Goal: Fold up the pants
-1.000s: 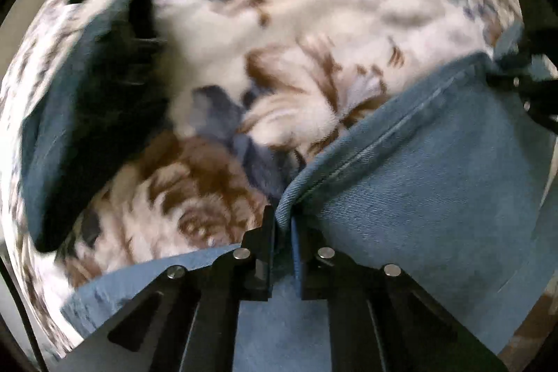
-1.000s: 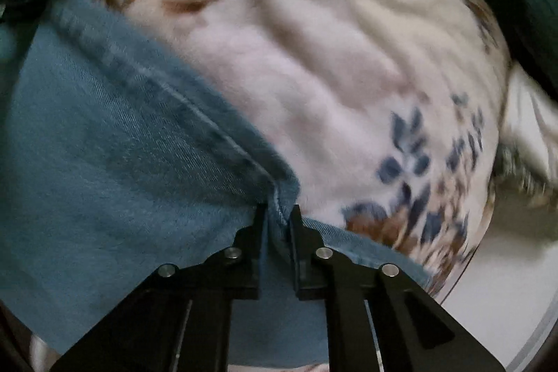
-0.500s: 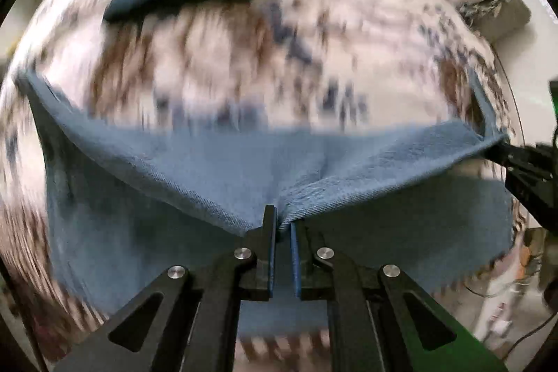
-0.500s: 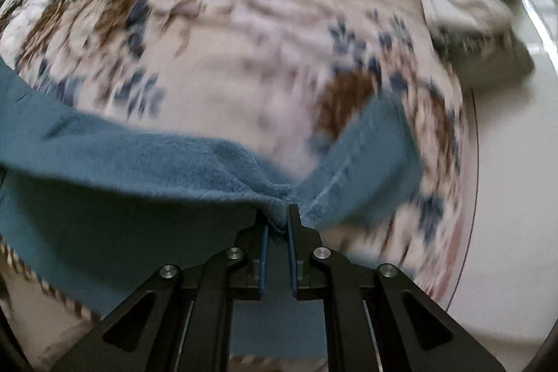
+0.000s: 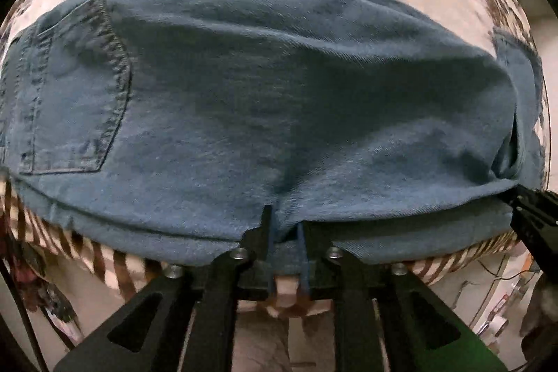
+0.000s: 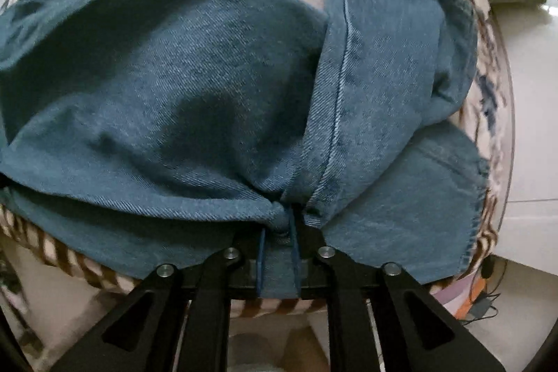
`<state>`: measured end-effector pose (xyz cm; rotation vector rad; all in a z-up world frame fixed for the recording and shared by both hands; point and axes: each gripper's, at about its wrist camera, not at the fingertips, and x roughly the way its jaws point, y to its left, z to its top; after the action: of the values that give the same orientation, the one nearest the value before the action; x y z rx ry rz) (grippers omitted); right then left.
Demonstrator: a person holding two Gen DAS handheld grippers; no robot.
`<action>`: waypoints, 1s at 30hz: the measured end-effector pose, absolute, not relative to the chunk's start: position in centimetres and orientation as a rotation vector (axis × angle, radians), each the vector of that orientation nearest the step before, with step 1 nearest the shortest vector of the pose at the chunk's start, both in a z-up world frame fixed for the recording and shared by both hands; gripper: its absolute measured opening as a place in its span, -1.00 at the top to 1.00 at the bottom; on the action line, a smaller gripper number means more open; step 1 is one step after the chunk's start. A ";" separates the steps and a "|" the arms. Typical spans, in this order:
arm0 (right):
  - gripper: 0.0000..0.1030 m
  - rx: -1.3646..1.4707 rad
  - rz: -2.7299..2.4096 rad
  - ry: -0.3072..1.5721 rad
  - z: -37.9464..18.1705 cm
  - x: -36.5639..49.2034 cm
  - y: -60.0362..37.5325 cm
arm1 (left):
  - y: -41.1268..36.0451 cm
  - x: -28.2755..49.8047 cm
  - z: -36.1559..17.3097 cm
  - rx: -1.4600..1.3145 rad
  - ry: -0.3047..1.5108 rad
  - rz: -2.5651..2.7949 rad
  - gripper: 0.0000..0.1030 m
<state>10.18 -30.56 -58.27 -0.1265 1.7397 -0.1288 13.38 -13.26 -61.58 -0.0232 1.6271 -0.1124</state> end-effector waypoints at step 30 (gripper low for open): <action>0.73 0.585 -0.671 1.451 -49.7 11.7 -46.1 | -14.8 16.0 -55.6 0.151 1.494 0.140 -0.85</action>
<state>11.66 -46.10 -49.69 0.5848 1.4515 -0.6706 16.04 -14.84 -55.60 0.1508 1.4939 0.1401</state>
